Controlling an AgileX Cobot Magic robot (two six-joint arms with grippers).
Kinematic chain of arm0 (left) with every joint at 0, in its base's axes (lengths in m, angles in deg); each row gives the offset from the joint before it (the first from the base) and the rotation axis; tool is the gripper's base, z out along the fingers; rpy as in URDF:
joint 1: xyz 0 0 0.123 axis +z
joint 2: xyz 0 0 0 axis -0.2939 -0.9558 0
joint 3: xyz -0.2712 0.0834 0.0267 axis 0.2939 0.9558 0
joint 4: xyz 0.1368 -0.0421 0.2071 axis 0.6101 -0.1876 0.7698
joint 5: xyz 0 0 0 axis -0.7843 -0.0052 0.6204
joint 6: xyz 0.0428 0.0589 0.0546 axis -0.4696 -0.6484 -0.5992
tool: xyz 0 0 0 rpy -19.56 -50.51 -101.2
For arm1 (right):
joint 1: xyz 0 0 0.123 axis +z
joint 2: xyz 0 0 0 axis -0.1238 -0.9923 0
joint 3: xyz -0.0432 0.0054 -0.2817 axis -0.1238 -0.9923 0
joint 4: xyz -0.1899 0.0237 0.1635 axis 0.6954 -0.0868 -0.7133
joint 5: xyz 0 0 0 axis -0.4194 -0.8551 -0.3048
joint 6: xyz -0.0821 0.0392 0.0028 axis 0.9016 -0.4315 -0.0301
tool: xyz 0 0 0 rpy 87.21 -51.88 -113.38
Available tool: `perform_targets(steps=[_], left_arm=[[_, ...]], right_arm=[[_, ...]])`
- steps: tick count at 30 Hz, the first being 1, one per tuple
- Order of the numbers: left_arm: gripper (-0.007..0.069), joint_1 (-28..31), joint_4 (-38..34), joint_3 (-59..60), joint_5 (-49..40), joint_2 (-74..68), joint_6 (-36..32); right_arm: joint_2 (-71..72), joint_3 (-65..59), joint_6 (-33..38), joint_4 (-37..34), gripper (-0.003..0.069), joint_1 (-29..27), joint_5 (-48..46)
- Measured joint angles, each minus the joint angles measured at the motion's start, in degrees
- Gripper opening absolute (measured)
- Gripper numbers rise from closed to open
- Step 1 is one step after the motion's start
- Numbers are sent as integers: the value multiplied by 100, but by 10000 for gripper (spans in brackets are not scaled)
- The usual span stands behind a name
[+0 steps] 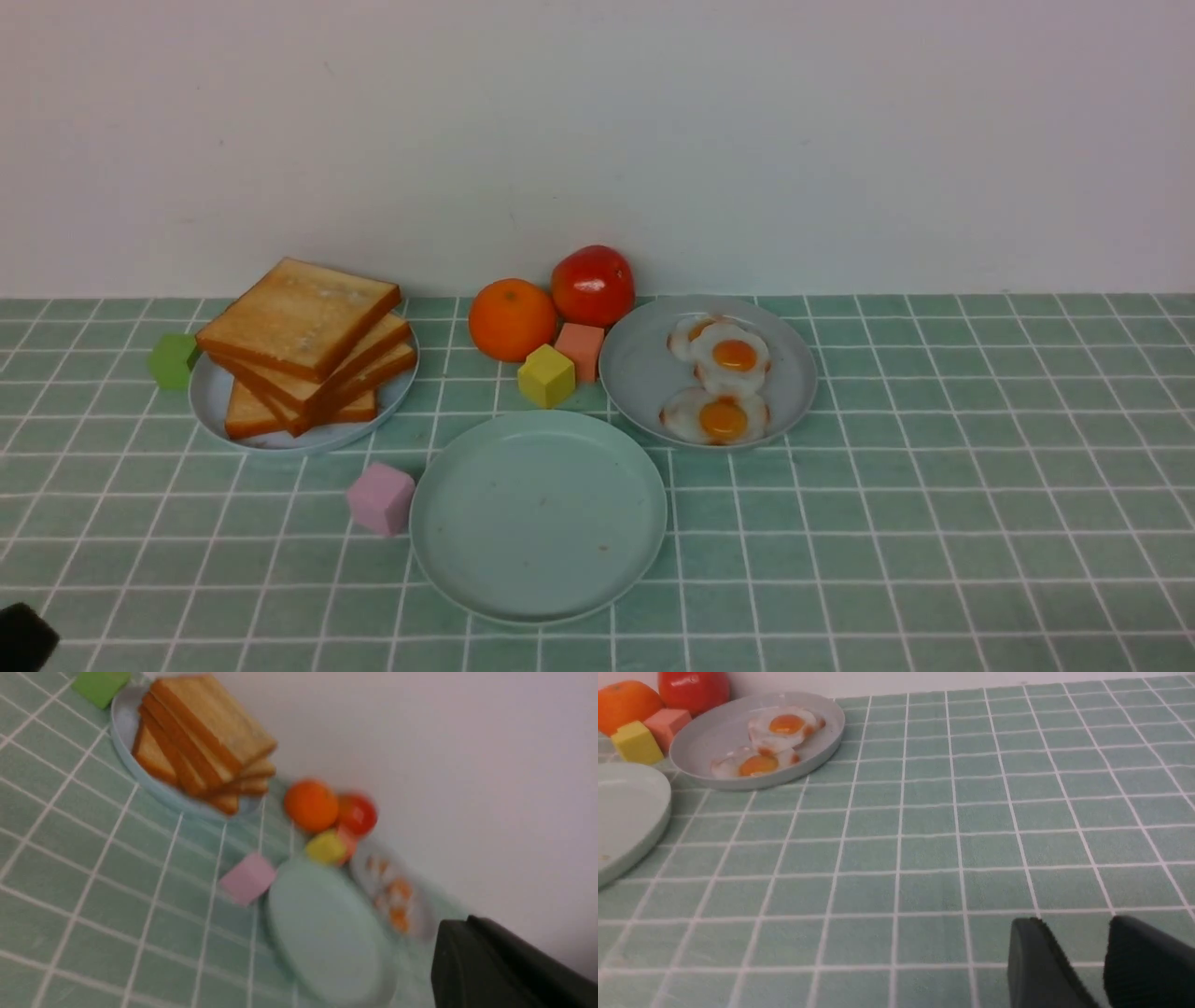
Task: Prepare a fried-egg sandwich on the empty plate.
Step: Use the left arm to grab a slice of bread
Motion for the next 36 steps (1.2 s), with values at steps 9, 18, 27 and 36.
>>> perform_targets(steps=[9,18,27,36], left_arm=[[-13,0,193,-2482,-2289,-2662,-2108],[-13,0,301,-3378,-2312,-4896,-2822],[-13,-19,609,-5045,-2163,-7164,-3080],[-13,-636,1974,-6354,-1878,-8761,-2564]], right_arm=[[0,-45,-712,-2671,239,0,1731],[-641,1709,167,-2800,111,218,-367],[-3155,4745,1715,-2083,-3,613,-3569],[-3972,5167,1817,-2055,2,1365,-3341]])
